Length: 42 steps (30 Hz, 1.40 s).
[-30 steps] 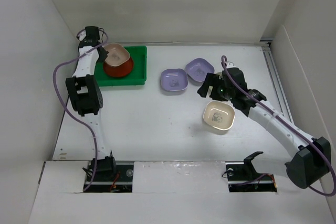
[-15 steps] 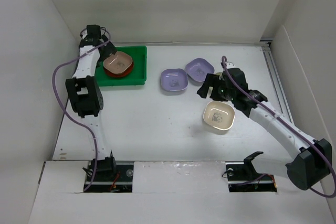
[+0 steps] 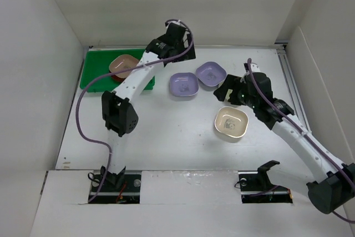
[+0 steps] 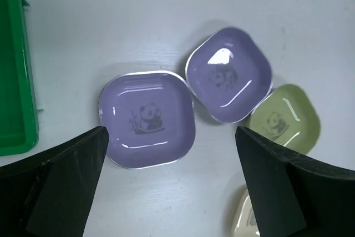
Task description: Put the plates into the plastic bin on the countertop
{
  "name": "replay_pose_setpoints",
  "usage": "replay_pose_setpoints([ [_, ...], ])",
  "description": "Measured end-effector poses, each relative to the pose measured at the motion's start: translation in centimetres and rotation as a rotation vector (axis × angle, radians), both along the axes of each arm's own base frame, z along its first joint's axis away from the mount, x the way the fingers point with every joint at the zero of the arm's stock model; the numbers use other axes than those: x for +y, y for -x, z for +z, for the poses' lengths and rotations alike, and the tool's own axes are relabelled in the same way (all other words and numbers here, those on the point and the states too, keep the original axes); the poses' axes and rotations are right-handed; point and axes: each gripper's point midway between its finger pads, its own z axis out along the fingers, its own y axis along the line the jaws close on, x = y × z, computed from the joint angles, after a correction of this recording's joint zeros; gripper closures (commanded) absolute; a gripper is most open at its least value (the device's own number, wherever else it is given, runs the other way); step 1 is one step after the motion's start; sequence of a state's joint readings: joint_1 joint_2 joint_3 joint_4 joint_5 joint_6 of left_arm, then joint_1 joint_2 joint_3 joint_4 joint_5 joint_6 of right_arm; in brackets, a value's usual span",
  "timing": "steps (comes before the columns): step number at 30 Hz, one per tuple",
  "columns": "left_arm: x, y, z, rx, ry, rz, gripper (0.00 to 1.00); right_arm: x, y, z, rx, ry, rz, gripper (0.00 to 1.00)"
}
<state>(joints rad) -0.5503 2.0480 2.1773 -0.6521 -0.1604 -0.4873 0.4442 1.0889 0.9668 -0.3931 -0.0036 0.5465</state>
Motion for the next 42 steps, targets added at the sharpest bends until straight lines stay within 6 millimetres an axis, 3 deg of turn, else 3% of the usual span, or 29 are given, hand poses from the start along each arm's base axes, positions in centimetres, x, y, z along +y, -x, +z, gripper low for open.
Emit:
replay_pose_setpoints([
  [2,0.1,-0.2,-2.8,0.063,-0.030,-0.002,0.02,-0.2,0.3,1.0,-0.028,-0.013,-0.001,0.14],
  [7,3.8,-1.1,-9.0,0.199,-0.114,0.067,0.02,-0.8,0.7,2.3,-0.063,-0.029,-0.013,0.14],
  [9,4.5,-1.1,-10.8,0.234,-0.144,0.083,0.03,-1.1,0.6,2.4,-0.064,-0.031,-0.020,0.14],
  [13,4.1,-0.5,-12.9,0.269,-0.185,0.078,0.05,-1.2,0.8,2.2,-0.054,-0.032,-0.017,0.14],
  [18,3.6,0.1,-15.8,0.314,-0.224,0.068,0.19,-1.1,0.9,2.4,-0.054,-0.040,-0.005,0.14],
  [21,4.0,0.9,-18.1,0.361,-0.251,0.071,0.23,-1.3,1.0,2.7,-0.063,-0.046,-0.008,0.14],
  [22,4.2,1.1,-18.8,0.375,-0.258,0.073,0.31,-1.3,1.1,2.9,-0.068,-0.047,-0.008,0.14],
  [25,4.5,1.8,-20.8,0.412,-0.274,0.080,0.40,-1.3,1.3,3.3,-0.078,-0.054,-0.005,0.14],
  [26,4.7,2.1,-21.3,0.425,-0.278,0.084,0.51,-1.3,1.4,3.4,-0.081,-0.055,-0.004,0.14],
  [32,4.6,2.5,-23.1,0.446,-0.263,0.097,0.79,-1.5,1.6,3.7,-0.087,-0.061,-0.004,0.14],
  [35,4.4,2.4,-22.6,0.428,-0.238,0.101,0.99,-1.5,1.6,3.8,-0.091,-0.062,-0.004,0.14],
  [42,5.1,4.0,-19.3,0.392,-0.192,0.128,1.00,-1.4,1.8,4.0,-0.095,-0.069,0.005,0.14],
])
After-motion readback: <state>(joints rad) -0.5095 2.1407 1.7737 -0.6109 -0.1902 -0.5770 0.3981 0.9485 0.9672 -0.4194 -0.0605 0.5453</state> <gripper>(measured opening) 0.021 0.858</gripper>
